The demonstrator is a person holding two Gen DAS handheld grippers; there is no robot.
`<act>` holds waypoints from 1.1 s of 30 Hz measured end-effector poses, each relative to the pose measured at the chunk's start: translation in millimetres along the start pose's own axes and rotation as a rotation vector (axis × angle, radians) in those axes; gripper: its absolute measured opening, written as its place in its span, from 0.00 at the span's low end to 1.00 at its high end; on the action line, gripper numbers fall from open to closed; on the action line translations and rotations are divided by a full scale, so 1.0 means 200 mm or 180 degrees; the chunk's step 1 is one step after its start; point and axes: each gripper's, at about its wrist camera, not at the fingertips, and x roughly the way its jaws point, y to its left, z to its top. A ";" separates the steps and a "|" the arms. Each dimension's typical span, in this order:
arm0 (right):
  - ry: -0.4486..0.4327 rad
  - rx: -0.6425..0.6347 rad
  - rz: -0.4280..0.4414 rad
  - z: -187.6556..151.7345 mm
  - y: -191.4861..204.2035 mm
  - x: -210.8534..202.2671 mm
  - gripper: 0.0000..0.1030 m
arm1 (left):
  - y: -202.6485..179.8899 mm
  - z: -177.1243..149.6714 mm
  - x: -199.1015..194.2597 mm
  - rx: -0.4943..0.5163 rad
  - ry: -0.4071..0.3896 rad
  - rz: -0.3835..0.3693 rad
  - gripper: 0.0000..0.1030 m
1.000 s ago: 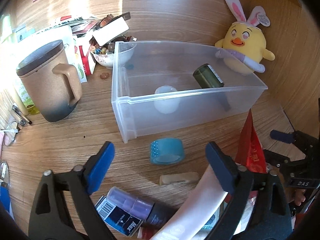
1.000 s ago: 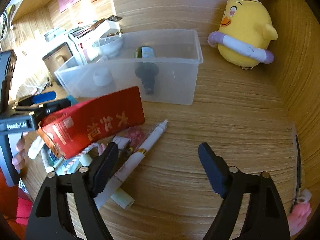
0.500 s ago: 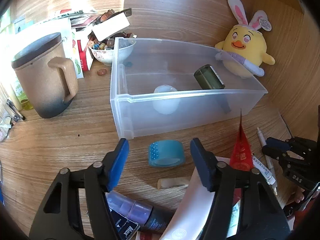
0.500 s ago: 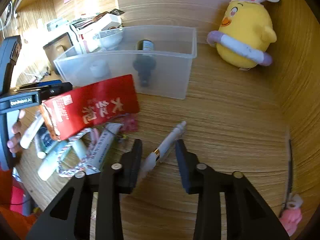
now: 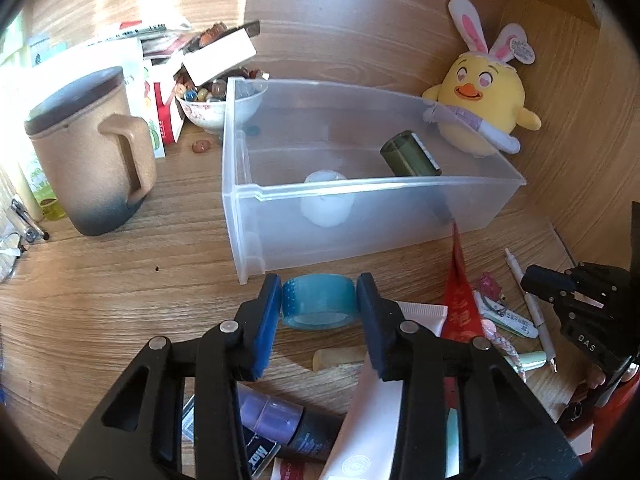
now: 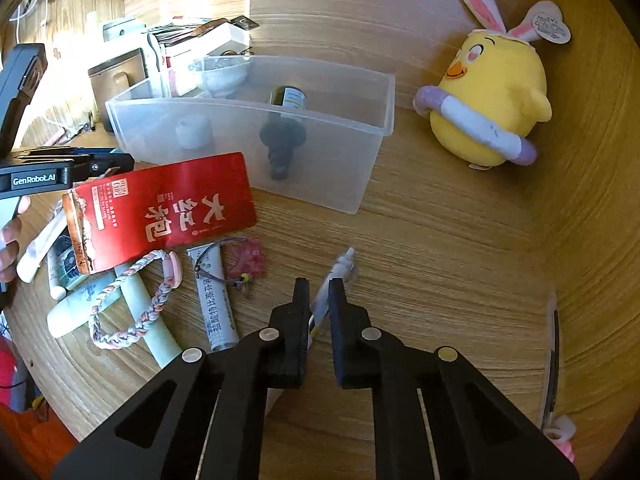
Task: Organize objects
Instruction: 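Grasp the white pen with the right tool while the left grasps the blue tape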
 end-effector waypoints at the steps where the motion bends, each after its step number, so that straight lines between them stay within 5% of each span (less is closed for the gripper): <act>1: 0.0012 0.0010 -0.0001 0.00 -0.01 0.00 0.08 | 0.00 0.00 -0.02 -0.0002 -0.0030 0.0007 0.37; 6: 0.0174 0.0275 0.0166 0.00 -0.07 -0.01 0.09 | -0.01 0.02 -0.08 0.0007 -0.0137 -0.0006 0.37; 17: 0.0248 0.0297 -0.0007 -0.07 -0.04 -0.03 0.23 | -0.05 0.09 -0.17 0.0084 -0.0314 -0.0041 0.37; 33: 0.0048 0.0499 0.0050 -0.11 -0.14 -0.02 0.11 | -0.13 0.24 -0.27 0.0188 -0.0622 -0.0032 0.37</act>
